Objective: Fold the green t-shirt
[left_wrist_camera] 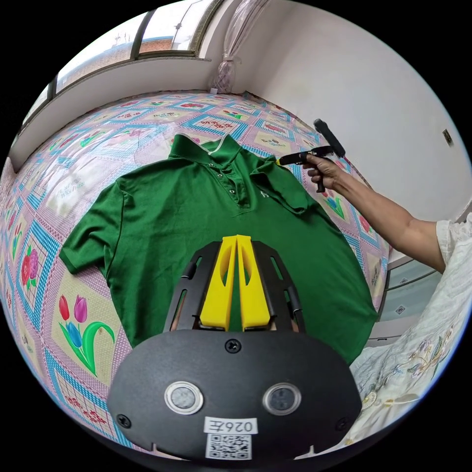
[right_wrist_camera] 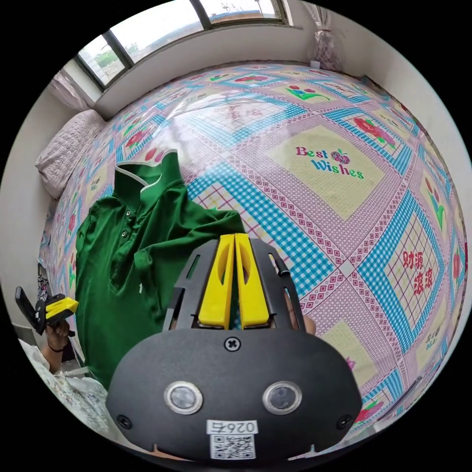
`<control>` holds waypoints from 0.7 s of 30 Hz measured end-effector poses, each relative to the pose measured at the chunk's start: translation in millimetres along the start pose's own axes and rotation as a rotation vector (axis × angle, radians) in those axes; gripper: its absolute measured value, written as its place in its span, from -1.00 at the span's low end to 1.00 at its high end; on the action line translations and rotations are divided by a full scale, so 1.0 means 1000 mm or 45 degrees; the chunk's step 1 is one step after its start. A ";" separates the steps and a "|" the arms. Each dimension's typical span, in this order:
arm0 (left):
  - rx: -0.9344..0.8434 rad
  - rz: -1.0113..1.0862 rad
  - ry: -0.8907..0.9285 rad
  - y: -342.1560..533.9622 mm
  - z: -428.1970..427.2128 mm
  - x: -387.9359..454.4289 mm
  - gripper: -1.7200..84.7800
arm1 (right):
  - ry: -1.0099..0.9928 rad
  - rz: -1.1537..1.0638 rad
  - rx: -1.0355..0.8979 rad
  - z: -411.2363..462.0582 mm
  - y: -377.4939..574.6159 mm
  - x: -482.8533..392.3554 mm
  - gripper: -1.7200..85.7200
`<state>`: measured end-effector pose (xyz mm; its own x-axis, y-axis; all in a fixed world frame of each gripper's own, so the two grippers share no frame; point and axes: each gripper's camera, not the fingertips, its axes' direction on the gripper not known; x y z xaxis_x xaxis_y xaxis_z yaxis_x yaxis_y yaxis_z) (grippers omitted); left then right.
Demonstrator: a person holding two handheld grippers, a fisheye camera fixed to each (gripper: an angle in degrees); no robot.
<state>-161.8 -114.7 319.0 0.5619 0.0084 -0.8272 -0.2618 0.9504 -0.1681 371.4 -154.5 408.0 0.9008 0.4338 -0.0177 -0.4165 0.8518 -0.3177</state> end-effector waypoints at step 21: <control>0.170 -0.576 -0.340 0.050 -0.066 -0.081 -0.86 | -0.143 -0.197 0.360 -0.080 0.164 -0.132 -0.99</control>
<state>-271.9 -88.2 341.9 0.7797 -0.3484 -0.5203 0.1445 0.9086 -0.3919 194.2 -95.1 282.1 0.9434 0.3094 0.1194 -0.3077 0.9509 -0.0330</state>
